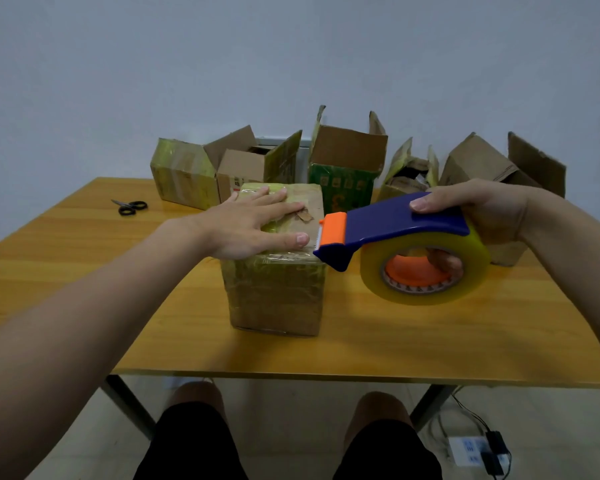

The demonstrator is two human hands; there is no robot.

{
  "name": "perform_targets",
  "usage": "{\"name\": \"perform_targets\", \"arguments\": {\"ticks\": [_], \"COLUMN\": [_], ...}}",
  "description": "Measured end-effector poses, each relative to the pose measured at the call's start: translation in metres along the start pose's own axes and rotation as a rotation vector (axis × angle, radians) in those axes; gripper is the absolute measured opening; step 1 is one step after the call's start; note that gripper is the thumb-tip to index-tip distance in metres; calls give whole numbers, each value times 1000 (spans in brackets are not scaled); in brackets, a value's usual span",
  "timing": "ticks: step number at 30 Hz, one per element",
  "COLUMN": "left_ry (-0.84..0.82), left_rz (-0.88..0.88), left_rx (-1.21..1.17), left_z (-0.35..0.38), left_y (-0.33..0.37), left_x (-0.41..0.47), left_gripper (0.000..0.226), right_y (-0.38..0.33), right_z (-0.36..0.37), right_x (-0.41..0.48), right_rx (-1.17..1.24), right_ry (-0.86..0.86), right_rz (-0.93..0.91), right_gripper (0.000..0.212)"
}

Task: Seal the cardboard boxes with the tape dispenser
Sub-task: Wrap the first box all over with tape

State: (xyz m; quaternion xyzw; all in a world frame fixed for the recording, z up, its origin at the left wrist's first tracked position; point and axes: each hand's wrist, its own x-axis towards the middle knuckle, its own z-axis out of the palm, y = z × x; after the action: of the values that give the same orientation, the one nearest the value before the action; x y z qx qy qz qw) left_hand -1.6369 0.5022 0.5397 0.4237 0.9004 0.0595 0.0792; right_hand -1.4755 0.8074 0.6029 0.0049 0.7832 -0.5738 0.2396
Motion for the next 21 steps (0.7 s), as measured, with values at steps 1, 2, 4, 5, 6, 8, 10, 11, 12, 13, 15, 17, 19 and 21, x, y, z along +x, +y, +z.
{"name": "perform_targets", "arguments": {"ticks": [1, 2, 4, 5, 6, 8, 10, 11, 12, 13, 15, 17, 19, 21], "left_ry": [-1, -2, 0, -1, -4, -10, -29, -45, -63, -75, -45, 47, 103, 94], "left_rz": [1, 1, 0, -1, -1, -1, -11, -24, -45, -72, -122, -133, -110, -83], "left_rx": [0, 0, -4, -4, -1, 10, 41, 63, 73, 60, 20, 73, 130, 152], "left_z": [0, 0, 0, -1, -1, -2, -7, -10, -12, -13, -5, 10, 19, 18], "left_y": [0, 0, 1, 1, 3, 4, 6, 9, 14, 21, 37, 42, 38, 32], "left_x": [0, 0, 0, 0, -1, -2, -1, 1, 4, 7, 13, 13, 11, 8], "left_gripper": [107, 108, 108, 107, 106, 104, 104, 105, 105, 105, 99, 86, 75, 69], "right_y": [1, 2, 4, 6, 8, 11, 13, 13, 14, 13, 13, 16, 20, 24], "right_z": [1, 2, 4, 5, 5, 7, 9, 10, 11, 11, 10, 10, 10, 6], "right_x": [0, -1, -2, -2, -2, -1, 0, 0, 0, 0, 1, 2, 2, 1], "right_rx": [2, 4, 13, 18, 22, 25, 28, 32, 37, 41, 39, 33, 34, 35], "right_ry": [6, 13, 25, 25, 26, 43, 50, 50, 48, 42, 35, 45, 26, 9], "right_rz": [1, 0, 4, 9, 12, 15, 15, 16, 16, 13, 3, -2, -1, 19], "right_gripper": [70, 70, 69, 68, 67, 67, 67, 67, 66, 65, 65, 62, 59, 59]}}
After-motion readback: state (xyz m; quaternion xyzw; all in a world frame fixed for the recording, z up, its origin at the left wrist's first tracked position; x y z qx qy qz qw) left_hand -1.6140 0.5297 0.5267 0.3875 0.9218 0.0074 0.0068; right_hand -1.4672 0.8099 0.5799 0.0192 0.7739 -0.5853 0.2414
